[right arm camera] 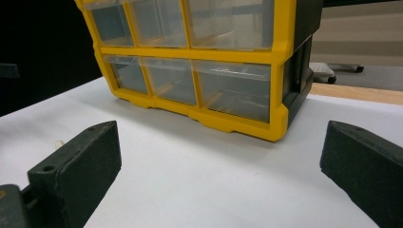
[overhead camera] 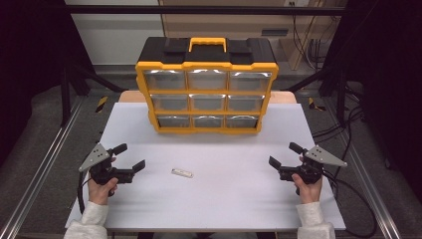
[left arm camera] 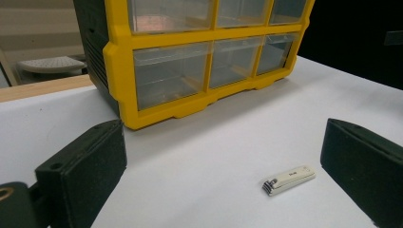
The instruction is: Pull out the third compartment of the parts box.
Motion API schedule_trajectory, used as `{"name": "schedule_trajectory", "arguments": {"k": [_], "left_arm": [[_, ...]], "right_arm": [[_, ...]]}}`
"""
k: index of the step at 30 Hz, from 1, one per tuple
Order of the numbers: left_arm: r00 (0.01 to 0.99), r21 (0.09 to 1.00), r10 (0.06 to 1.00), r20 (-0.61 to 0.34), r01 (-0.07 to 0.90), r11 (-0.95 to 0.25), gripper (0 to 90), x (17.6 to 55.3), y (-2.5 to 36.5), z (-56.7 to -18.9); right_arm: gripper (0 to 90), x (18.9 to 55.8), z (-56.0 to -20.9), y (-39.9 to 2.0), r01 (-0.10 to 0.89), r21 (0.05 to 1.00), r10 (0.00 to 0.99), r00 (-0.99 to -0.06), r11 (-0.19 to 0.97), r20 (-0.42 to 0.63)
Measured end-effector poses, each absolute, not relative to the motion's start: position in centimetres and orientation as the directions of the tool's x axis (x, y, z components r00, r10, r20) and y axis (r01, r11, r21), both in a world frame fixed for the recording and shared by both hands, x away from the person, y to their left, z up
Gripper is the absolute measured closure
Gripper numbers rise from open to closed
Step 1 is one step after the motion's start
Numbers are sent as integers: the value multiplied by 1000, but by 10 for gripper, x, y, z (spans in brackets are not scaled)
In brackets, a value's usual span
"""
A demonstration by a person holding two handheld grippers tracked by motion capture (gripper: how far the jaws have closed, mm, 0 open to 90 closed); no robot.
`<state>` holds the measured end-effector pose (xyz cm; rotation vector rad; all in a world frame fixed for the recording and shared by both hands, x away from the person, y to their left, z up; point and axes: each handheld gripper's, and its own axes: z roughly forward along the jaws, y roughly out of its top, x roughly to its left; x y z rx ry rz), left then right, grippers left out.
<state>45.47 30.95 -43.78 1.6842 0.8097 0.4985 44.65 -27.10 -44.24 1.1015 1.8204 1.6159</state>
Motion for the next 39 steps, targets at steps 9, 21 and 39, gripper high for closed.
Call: {"name": "schedule_trajectory", "arguments": {"k": [9, 21, 39], "left_arm": [[674, 959, 734, -87, 257, -122, 10, 455, 309, -439], [677, 958, 731, -87, 259, -125, 10, 455, 309, -439], [673, 957, 734, -91, 262, -121, 11, 456, 309, -440]], "right_arm": [[3, 445, -434, -270, 224, 974, 814, -561, -29, 153], [3, 446, -420, -260, 199, 980, 819, -562, 0, 114], [3, 453, -404, -238, 179, 980, 831, -555, 84, 30]]}}
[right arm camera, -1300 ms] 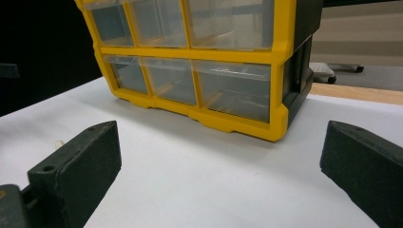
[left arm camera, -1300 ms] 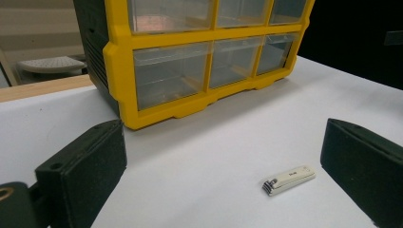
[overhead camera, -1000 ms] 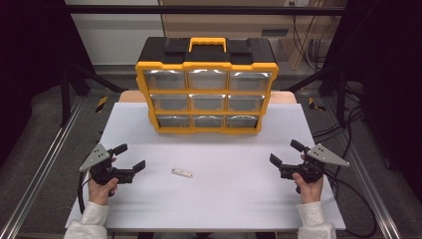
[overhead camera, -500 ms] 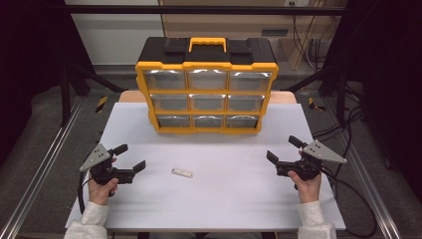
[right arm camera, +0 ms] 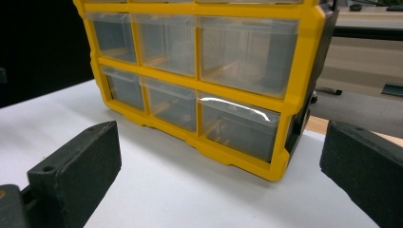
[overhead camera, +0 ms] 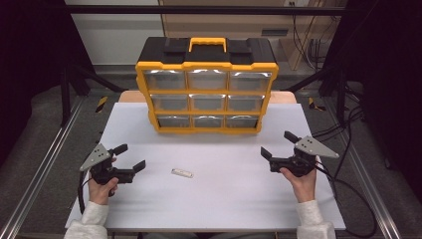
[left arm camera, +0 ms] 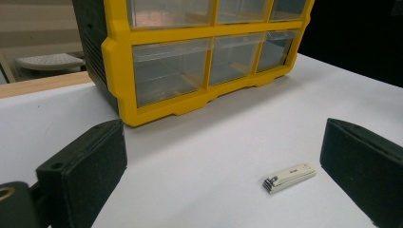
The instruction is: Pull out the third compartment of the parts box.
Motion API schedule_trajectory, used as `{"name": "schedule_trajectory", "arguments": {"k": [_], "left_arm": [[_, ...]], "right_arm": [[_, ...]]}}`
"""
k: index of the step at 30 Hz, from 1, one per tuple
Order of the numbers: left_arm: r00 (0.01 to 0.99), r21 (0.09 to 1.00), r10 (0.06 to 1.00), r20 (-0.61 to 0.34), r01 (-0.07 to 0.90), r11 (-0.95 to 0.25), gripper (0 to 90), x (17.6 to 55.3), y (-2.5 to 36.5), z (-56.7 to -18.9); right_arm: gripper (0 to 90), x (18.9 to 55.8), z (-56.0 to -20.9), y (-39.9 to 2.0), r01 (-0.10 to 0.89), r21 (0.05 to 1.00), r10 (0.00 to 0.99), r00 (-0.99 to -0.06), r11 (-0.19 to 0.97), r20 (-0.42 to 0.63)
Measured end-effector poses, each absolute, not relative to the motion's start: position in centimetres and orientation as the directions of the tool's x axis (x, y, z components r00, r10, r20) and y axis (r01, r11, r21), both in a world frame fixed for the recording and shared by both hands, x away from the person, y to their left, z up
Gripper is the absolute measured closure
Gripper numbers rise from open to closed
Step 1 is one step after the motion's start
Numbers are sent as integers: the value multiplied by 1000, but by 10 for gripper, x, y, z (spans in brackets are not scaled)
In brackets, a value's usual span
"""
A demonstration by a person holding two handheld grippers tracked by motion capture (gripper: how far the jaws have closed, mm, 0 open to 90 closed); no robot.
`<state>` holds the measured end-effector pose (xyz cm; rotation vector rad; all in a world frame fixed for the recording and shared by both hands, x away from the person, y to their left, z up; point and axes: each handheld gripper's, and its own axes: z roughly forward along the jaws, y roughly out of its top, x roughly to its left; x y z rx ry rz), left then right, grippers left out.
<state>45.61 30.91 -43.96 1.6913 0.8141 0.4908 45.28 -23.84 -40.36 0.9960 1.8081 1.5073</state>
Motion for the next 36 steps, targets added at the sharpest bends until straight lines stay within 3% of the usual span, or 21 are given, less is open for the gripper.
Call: {"name": "schedule_trajectory", "arguments": {"k": [36], "left_arm": [[670, 955, 737, -86, 265, -130, 13, 457, 309, -440]], "right_arm": [[3, 463, -374, -192, 93, 952, 821, -536, 291, -199]]}}
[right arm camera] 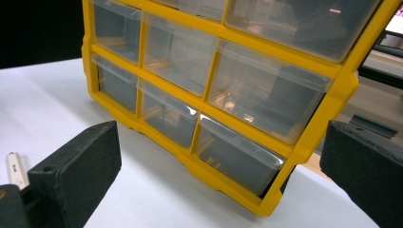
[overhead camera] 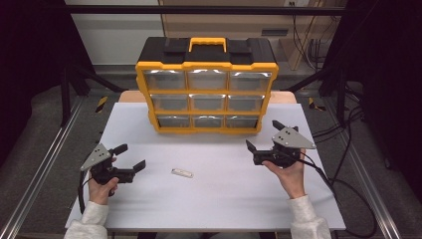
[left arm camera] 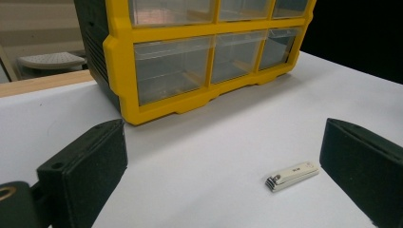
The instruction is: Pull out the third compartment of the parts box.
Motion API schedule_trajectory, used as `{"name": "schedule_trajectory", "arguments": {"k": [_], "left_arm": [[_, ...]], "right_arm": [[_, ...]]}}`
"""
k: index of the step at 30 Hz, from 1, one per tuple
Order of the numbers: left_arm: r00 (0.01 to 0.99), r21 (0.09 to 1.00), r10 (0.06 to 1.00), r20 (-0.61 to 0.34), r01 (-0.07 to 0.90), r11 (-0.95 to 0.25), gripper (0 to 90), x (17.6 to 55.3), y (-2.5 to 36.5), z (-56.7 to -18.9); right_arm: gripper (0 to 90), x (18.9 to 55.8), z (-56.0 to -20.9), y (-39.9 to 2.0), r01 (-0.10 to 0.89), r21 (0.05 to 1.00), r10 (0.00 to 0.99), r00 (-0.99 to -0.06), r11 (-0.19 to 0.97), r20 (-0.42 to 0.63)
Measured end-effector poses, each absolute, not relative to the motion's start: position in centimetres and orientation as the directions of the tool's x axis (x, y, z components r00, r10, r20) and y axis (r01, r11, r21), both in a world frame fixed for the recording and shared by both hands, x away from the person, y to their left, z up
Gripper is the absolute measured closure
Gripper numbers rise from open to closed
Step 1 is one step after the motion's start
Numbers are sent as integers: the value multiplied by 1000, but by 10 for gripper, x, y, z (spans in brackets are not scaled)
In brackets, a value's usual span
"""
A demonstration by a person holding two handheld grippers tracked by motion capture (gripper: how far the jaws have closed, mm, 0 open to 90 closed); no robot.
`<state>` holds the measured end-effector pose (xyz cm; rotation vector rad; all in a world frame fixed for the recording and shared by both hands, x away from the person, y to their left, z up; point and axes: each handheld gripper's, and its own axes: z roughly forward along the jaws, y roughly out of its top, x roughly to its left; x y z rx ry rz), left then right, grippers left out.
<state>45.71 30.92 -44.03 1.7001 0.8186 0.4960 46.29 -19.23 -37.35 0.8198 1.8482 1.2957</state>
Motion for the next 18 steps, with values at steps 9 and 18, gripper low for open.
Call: {"name": "schedule_trajectory", "arguments": {"k": [9, 18], "left_arm": [[667, 955, 740, -84, 267, -132, 14, 457, 309, -440], [666, 954, 741, -82, 267, -135, 15, 457, 309, -440]], "right_arm": [[3, 467, -367, -180, 67, 927, 807, -518, 369, -284], [4, 470, -356, -171, 42, 887, 784, -489, 460, -384]]}}
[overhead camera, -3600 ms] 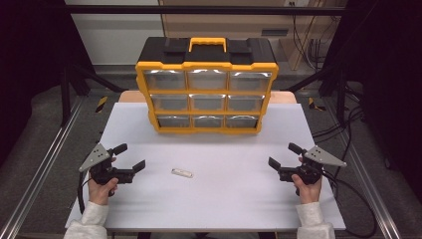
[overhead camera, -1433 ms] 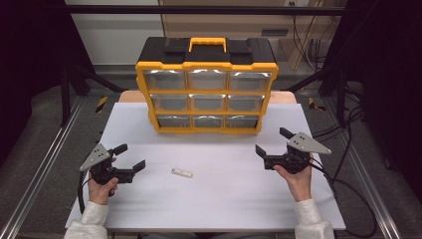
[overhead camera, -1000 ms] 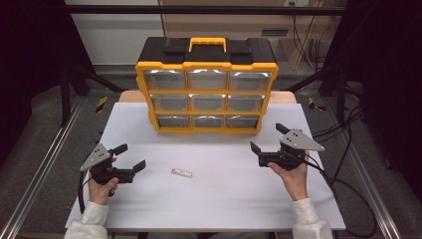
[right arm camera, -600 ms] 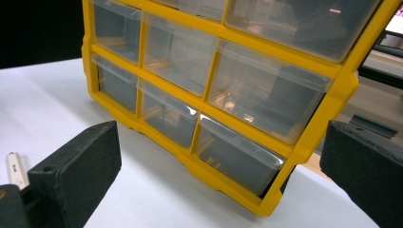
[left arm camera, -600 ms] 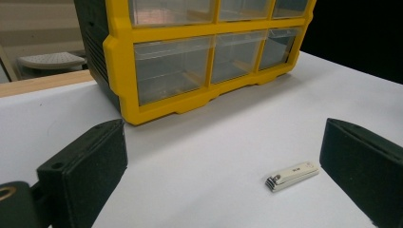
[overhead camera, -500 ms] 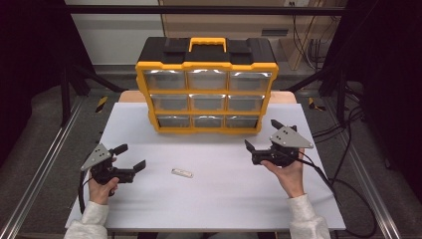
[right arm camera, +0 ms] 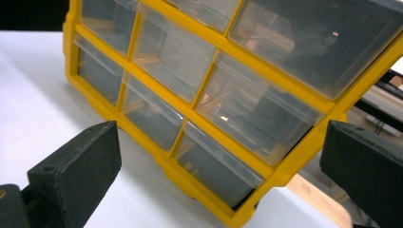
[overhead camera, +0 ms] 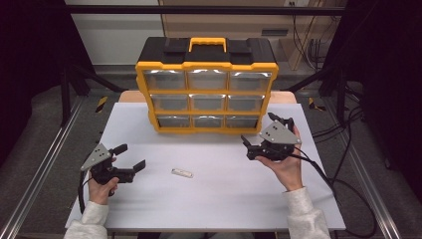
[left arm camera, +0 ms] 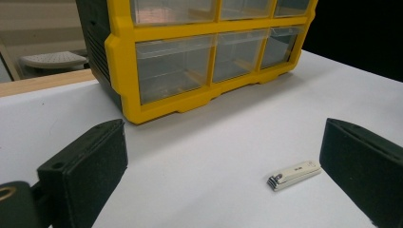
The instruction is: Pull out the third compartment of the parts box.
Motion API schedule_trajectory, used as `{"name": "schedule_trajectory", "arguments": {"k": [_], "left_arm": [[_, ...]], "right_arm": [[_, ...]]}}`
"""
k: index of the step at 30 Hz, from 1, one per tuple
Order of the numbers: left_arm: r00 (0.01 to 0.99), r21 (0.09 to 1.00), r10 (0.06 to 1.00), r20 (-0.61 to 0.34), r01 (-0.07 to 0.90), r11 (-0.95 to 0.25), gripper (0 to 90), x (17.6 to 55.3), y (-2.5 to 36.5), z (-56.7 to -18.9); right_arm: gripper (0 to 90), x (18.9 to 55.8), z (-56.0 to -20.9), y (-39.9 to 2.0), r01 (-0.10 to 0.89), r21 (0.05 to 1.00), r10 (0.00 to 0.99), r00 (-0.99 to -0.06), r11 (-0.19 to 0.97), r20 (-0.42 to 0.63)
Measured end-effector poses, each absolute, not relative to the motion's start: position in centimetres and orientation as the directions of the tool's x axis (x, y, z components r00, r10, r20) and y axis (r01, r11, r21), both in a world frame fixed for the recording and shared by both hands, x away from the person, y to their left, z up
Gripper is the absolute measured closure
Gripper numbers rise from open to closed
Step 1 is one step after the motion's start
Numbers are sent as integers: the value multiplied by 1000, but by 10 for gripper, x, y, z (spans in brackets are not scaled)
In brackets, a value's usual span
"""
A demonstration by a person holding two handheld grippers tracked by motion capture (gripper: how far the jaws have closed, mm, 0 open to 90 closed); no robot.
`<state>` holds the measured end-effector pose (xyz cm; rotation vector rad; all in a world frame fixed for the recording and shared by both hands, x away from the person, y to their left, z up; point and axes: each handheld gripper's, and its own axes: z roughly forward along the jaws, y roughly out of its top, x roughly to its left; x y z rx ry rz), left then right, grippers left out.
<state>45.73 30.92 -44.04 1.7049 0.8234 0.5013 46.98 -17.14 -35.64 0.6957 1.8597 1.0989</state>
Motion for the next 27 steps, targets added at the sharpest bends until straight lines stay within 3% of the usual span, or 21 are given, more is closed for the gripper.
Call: {"name": "schedule_trajectory", "arguments": {"k": [27], "left_arm": [[664, 954, 743, -78, 266, -138, 16, 457, 309, -440]], "right_arm": [[12, 478, -327, -152, -24, 670, 605, -409, 742, -684]]}}
